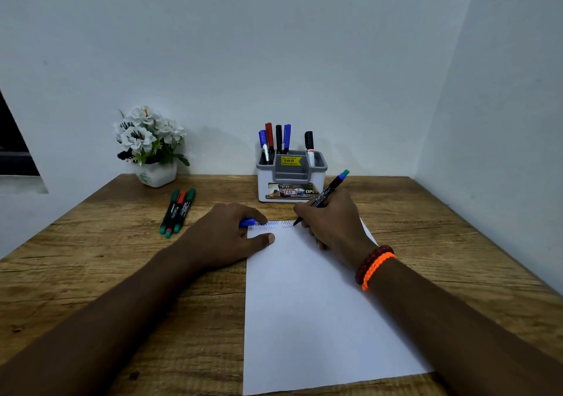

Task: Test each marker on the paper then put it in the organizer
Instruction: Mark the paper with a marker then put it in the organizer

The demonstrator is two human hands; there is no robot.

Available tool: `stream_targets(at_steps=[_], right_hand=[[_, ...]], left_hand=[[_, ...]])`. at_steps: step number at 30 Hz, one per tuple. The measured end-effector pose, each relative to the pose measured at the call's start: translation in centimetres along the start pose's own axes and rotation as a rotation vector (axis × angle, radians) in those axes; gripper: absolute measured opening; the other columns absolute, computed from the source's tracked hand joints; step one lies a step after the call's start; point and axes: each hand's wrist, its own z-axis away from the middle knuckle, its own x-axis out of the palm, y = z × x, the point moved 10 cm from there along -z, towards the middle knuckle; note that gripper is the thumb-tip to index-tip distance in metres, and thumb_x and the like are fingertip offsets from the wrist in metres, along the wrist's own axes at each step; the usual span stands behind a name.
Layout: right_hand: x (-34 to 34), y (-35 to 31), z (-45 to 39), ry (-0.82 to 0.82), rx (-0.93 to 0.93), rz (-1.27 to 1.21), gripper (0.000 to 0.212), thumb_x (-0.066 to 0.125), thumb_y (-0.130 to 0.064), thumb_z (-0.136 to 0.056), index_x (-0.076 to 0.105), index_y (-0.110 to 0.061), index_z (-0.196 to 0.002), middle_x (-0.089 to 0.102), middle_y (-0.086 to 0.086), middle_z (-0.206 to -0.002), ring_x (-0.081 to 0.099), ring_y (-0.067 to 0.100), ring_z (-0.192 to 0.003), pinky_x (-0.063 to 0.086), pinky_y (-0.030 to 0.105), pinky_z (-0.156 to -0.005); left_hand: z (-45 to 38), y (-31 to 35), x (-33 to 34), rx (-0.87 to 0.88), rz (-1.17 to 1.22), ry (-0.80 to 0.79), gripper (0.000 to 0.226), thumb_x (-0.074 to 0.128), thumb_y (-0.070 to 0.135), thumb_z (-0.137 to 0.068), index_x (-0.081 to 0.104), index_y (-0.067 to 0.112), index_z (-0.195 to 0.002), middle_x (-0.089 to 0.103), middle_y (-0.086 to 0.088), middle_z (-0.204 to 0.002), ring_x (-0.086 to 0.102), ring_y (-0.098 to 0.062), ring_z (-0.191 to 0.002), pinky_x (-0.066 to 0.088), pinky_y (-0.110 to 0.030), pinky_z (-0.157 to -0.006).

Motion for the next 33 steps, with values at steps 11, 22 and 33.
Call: stream_targets(at_steps=[11, 22, 33], right_hand=[[-0.33, -0.02, -0.04, 0.001, -0.008, 0.015, 0.022, 0.077, -0.023, -0.083, 0.072, -0.001, -0.083, 0.067, 0.002, -0.061, 0.053, 0.01, -0.043, 0.039, 0.022, -0.043], [-0.37, 0.21, -0.07, 0.011, 0.014, -0.003, 0.031, 0.074, -0.03, -0.076, 0.07, 0.001, -0.081, 0.062, 0.001, -0.057, 0.05, 0.012, -0.041, 0.037, 0.022, -0.042], [-0.59, 0.26, -0.13, 0.028, 0.007, -0.002, 0.027, 0.076, -0.026, -0.08, 0.071, 0.001, -0.08, 0.061, 0.001, -0.055, 0.05, 0.013, -0.041, 0.037, 0.022, -0.042]], left_hand=[[0.07, -0.12, -0.02, -0.024, 0.007, 0.0, 0.044, 0.069, 0.057, -0.087, 0.07, 0.032, -0.123, 0.058, 0.02, -0.077, 0.049, 0.006, -0.061, 0.03, -0.009, -0.056], [0.22, 0.31, 0.0, 0.001, 0.026, -0.006, 0.042, 0.071, 0.052, -0.088, 0.071, 0.028, -0.122, 0.056, 0.022, -0.096, 0.051, 0.02, -0.06, 0.034, -0.006, -0.049], [0.33, 0.34, -0.14, -0.007, 0.008, -0.007, 0.043, 0.07, 0.055, -0.087, 0.07, 0.031, -0.123, 0.057, 0.024, -0.094, 0.052, 0.011, -0.058, 0.033, -0.009, -0.05]])
